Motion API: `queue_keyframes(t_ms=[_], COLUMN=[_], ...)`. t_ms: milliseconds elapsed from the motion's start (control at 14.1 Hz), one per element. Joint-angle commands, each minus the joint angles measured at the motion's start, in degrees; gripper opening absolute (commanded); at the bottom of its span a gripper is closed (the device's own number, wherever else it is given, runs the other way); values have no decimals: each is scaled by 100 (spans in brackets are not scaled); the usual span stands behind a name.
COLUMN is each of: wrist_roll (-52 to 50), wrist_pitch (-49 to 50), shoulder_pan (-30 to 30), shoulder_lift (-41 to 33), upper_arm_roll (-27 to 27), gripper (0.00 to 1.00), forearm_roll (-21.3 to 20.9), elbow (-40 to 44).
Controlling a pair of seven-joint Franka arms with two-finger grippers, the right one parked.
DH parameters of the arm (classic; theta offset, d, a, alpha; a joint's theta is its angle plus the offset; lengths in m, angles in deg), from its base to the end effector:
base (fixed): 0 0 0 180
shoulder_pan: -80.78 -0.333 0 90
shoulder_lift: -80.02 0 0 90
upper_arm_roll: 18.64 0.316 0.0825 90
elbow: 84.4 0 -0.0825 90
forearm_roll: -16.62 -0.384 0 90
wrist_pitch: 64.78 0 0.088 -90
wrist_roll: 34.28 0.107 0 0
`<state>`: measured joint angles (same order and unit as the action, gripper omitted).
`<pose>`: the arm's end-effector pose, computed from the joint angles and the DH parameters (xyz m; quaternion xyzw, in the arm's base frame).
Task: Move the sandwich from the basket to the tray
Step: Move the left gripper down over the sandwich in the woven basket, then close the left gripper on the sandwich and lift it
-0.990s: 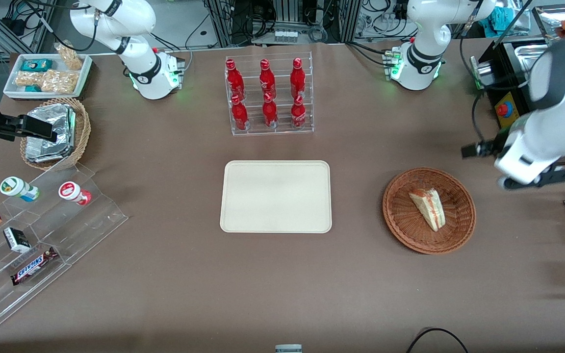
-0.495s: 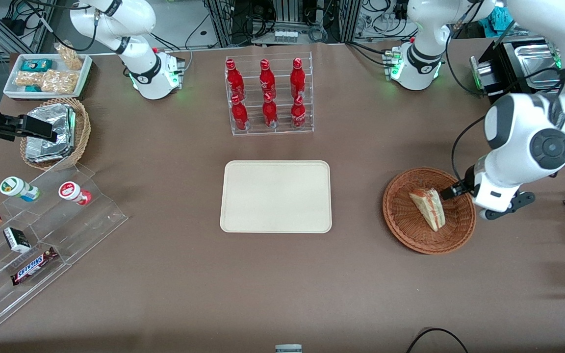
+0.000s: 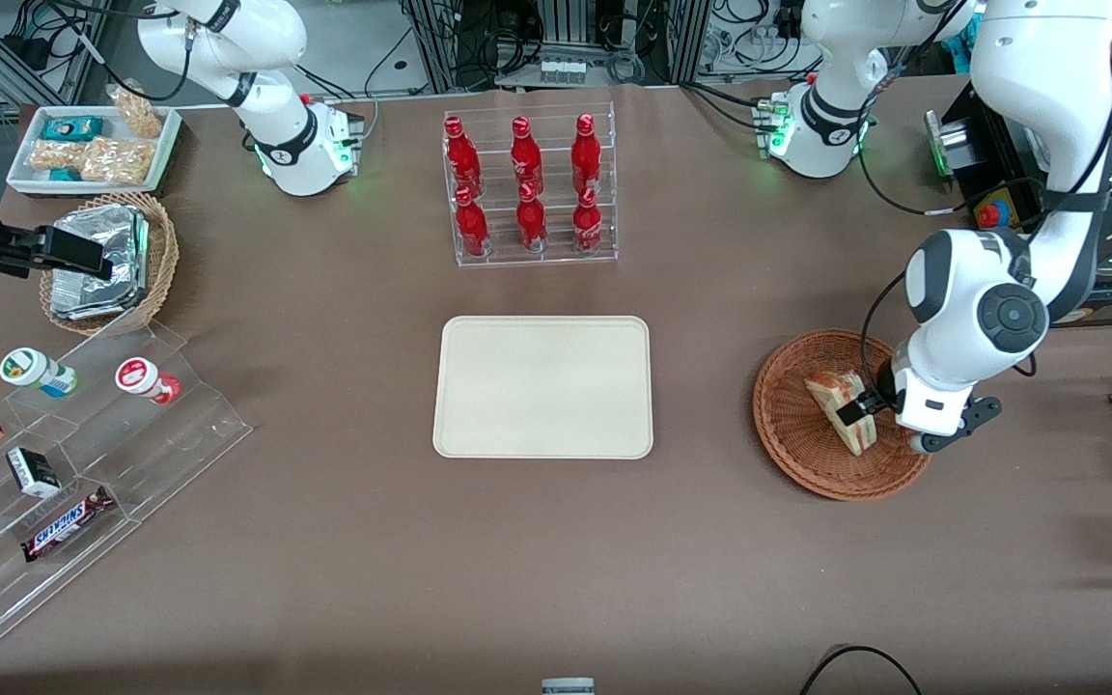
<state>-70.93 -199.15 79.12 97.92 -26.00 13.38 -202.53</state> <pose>0.5840 -0.0559 0.2812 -0.9681 -0.2502 0.0119 0.0049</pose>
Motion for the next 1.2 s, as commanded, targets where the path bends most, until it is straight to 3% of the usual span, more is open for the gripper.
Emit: queue_keyframes(t_ms=[0,212,283,354,424,566,848,1131], wrist_roll=[-149,-193,-228,-306,-342,-360,-290,-334], wrist_pitch=[-115,-520,-511,-485,-468,-450,76,577], shoulder_pan=[68,95,95,95,95,95,104,112], shoulder_lift=[116,512,556,548,539,469,179,196], upper_arm_roll=[-11,-11,-11,-11,-11,-20,-352,-1450], gripper=[100,100,90,56,34,20,15,15], forearm_roll=[25,25,25,25,25,25,-27,-211], elbow=[9,-53,-44,-36,-18,8,341,939])
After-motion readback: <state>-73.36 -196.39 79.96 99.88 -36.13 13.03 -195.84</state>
